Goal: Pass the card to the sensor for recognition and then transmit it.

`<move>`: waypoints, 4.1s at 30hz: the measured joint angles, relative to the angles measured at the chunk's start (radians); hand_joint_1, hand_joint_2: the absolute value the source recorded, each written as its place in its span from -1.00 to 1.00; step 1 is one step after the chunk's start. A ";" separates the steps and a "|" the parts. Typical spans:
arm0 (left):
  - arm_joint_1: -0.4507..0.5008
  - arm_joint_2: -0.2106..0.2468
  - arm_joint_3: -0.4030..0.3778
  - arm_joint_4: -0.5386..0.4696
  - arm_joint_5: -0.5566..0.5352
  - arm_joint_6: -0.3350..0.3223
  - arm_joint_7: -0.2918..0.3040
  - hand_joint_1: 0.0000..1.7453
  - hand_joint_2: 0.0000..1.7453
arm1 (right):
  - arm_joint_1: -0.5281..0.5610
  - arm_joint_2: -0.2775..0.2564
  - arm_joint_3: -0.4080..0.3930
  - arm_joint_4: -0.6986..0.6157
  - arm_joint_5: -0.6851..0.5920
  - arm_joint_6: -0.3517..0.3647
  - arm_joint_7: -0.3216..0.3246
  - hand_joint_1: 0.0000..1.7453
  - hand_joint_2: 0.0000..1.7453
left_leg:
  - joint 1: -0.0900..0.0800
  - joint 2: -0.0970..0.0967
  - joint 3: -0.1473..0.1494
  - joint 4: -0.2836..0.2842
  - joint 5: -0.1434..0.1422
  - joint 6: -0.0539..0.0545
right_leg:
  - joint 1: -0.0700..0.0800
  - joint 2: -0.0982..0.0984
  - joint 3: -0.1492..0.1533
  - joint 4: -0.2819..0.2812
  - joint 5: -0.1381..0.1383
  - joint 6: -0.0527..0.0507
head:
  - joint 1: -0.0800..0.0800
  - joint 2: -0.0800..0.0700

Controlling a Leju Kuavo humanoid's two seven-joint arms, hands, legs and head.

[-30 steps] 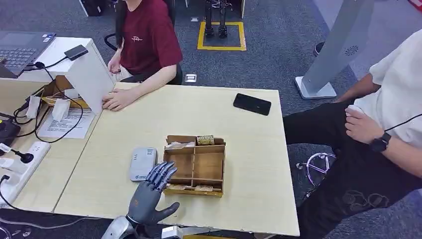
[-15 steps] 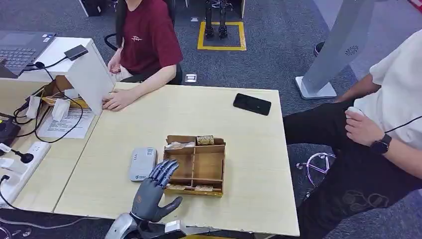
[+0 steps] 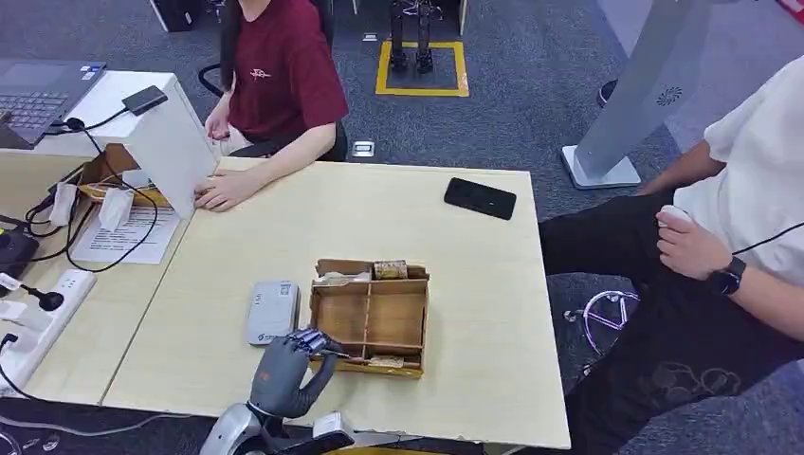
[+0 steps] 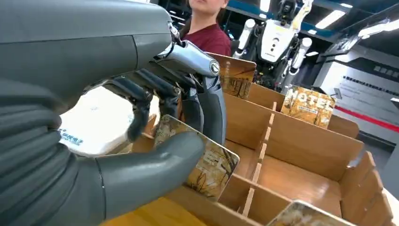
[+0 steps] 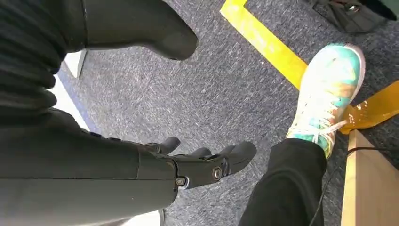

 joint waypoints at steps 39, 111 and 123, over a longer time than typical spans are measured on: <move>-0.003 -0.010 0.015 0.001 0.094 -0.011 -0.046 -1.00 1.00 | -0.009 0.007 0.000 -0.005 -0.001 -0.002 -0.006 -1.00 1.00 | 0.000 -0.001 0.000 0.000 0.000 0.000 | 0.000 -0.001 0.001 0.000 0.000 0.000 | 0.000 0.000; -0.006 -0.026 0.067 0.079 -0.028 0.058 0.001 -1.00 1.00 | -0.009 0.007 -0.001 -0.008 0.031 -0.003 0.004 -1.00 1.00 | 0.000 -0.001 0.000 0.000 0.000 0.000 | 0.000 -0.001 0.000 0.000 0.000 0.000 | 0.000 0.000; -0.006 -0.084 0.214 0.079 -0.101 0.063 -0.001 -1.00 1.00 | -0.007 0.007 -0.001 -0.008 0.032 -0.008 0.005 -1.00 1.00 | 0.000 -0.001 0.000 0.000 0.000 0.000 | 0.000 0.000 0.000 0.000 0.000 0.000 | 0.000 0.000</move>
